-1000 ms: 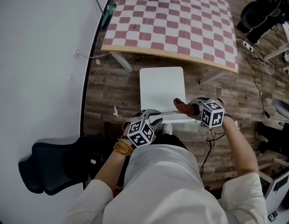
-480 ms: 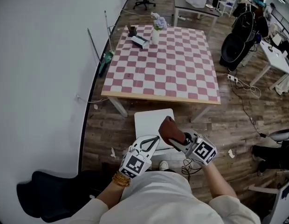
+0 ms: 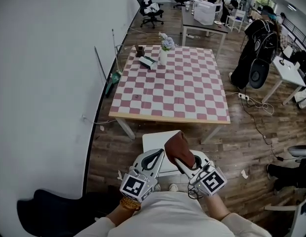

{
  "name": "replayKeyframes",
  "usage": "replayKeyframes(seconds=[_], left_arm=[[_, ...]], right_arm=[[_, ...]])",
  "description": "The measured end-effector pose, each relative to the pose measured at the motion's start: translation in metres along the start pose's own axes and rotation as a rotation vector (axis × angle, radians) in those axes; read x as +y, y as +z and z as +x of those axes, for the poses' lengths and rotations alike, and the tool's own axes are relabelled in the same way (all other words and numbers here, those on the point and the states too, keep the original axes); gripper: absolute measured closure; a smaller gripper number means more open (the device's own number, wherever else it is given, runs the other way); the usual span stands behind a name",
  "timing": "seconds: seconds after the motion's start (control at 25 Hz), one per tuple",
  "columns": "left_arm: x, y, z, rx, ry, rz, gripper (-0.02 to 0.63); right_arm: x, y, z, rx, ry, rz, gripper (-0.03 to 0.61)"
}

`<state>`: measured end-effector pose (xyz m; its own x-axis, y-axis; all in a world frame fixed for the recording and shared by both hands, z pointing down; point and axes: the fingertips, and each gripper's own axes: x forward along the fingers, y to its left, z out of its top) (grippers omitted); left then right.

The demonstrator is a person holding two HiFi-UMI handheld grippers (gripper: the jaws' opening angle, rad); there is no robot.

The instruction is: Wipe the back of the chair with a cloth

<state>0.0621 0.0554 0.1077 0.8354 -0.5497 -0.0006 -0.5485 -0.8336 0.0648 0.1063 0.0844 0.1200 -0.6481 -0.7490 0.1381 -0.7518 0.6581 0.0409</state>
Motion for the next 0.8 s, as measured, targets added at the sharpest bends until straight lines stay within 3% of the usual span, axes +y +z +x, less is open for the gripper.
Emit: replayKeyframes(seconds=[0.24,0.4,0.8], left_arm=[[-0.001,0.005,-0.003,-0.041,0.014,-0.023,0.589],[-0.003,0.002,-0.003,-0.043,0.016,-0.043,0.589],[0.000,0.001,0.004,-0.047,0.007,-0.060,0.589]], right_arm=[[0.011,0.007,-0.002,-0.072,-0.030,0.003,0.483],[0.016,0.002,-0.002,-0.040,-0.030,0.005,0.483],[0.001,0.014,0.000,-0.103,-0.079,-0.021,0.483]])
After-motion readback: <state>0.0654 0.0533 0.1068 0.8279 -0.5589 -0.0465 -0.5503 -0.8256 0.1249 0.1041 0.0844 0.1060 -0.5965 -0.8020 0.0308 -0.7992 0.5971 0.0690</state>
